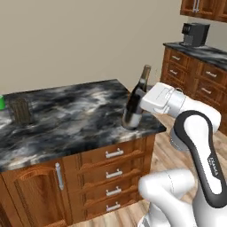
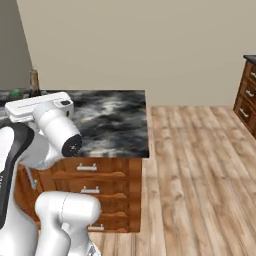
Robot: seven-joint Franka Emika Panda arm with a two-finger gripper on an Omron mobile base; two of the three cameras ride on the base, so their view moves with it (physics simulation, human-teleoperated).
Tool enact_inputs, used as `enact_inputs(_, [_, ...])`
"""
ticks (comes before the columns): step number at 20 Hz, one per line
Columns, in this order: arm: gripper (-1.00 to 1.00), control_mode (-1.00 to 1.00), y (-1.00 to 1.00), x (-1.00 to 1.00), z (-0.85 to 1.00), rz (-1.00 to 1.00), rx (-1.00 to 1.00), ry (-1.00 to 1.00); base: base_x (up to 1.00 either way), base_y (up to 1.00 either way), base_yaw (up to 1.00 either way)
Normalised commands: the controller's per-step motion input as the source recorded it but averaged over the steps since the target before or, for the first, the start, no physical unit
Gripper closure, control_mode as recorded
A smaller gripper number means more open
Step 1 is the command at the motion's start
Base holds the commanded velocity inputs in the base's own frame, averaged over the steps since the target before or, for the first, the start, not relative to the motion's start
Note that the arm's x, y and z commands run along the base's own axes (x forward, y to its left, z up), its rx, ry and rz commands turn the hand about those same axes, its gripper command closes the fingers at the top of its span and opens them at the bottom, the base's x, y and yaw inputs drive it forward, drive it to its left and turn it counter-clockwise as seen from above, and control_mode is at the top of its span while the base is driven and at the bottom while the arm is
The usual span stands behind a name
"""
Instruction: Open the cabinet directly in front. Then move the wine and the mug to the dining counter with the jar on it.
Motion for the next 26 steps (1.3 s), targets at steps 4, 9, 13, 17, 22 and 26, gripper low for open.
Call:
enact_inputs(4, [1.0, 1.0, 0.0, 0.0, 0.0, 0.0, 0.0, 0.0, 0.38, 1.0, 0.19])
enact_inputs(9, [1.0, 1.0, 0.0, 0.0, 0.0, 0.0, 0.0, 0.0, 0.74, 0.2, 0.01])
enact_inputs(13, [1.0, 1.0, 0.0, 0.0, 0.0, 0.0, 0.0, 0.0, 0.29, -0.59, 0.13])
enact_inputs(17, [1.0, 1.0, 0.0, 0.0, 0.0, 0.0, 0.0, 0.0, 0.14, -0.41, 0.14])
enact_inputs(22, [1.0, 1.0, 0.0, 0.0, 0.0, 0.0, 0.0, 0.0, 0.8, -0.1, 0.04])
enact_inputs(26, [1.0, -1.0, 0.0, 0.25, 0.0, 0.0, 0.0, 0.02, 0.75, 0.0, 0.0])
